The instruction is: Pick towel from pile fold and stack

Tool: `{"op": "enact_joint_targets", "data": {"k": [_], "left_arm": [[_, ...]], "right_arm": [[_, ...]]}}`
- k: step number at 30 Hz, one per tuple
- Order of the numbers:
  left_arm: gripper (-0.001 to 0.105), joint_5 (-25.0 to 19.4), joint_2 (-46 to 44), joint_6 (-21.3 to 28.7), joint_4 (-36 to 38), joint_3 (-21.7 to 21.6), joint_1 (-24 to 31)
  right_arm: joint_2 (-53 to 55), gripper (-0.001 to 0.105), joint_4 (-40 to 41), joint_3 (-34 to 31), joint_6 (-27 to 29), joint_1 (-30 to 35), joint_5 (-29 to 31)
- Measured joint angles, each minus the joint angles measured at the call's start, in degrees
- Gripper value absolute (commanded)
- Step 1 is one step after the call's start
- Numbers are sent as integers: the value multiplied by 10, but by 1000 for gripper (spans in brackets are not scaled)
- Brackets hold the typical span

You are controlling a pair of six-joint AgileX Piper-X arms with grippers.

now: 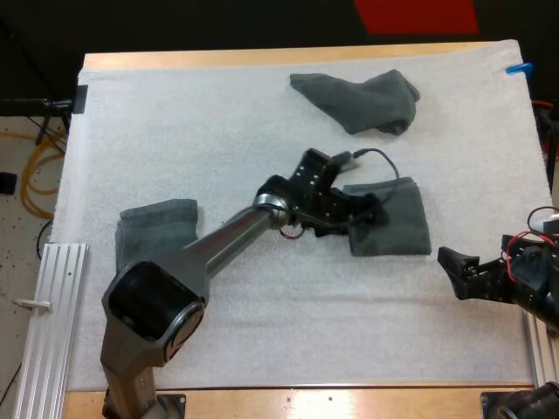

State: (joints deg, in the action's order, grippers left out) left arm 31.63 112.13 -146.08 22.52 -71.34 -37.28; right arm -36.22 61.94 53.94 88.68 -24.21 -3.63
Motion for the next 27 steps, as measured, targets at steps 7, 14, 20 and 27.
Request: {"op": "enact_joint_targets", "data": {"k": [7, 14, 20, 27], "left_arm": [[46, -3, 3, -7, 2, 0, -14], [0, -4, 3, 27, 1, 0, -14], [0, -4, -14, 110, 25, -2, 4], [0, -28, -107, 271, 163, -3, 104]], "right_arm": [[0, 93, 0, 0, 0, 0, 0], [0, 93, 1, 0, 0, 0, 0], [0, 93, 1, 0, 0, 0, 0], [0, 93, 1, 0, 0, 0, 0]]}}
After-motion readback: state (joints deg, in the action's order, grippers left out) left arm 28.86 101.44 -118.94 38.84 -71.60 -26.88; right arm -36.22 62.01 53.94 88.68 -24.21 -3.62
